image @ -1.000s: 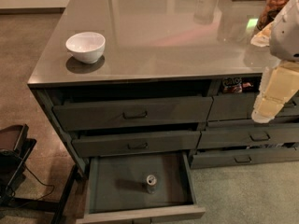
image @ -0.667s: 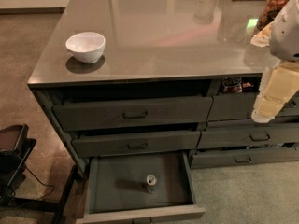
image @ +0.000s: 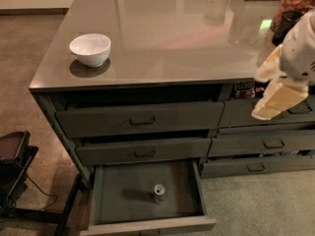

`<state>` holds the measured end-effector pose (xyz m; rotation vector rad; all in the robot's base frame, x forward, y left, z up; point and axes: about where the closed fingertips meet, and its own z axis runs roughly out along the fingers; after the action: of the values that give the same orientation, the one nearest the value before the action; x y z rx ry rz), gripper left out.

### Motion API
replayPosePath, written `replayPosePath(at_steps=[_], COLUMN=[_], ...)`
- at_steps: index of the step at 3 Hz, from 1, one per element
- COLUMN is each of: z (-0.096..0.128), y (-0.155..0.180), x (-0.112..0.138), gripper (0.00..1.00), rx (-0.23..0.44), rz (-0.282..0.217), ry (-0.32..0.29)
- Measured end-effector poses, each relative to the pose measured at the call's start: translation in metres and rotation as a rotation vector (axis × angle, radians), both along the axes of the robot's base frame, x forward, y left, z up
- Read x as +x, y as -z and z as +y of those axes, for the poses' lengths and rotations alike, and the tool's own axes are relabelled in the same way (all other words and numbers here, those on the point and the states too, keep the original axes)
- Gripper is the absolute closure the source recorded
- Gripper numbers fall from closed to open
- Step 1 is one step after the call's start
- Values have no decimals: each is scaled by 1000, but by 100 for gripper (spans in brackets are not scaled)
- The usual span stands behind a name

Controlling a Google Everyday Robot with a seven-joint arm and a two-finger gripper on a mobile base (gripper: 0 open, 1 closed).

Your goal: Pick redbull can from bottom drawer and place on counter

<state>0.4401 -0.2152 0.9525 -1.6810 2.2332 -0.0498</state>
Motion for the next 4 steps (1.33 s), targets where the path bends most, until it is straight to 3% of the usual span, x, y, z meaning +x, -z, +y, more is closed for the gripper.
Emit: replayPosePath(at_steps=[1,2,3,4], z=[11,34,56,56], y=[58,139,241,240], x=[2,8,24,24], gripper=[63,87,100,100], rx=[87,183,279,278], rz=[18,61,98,97], ry=[21,28,51,50])
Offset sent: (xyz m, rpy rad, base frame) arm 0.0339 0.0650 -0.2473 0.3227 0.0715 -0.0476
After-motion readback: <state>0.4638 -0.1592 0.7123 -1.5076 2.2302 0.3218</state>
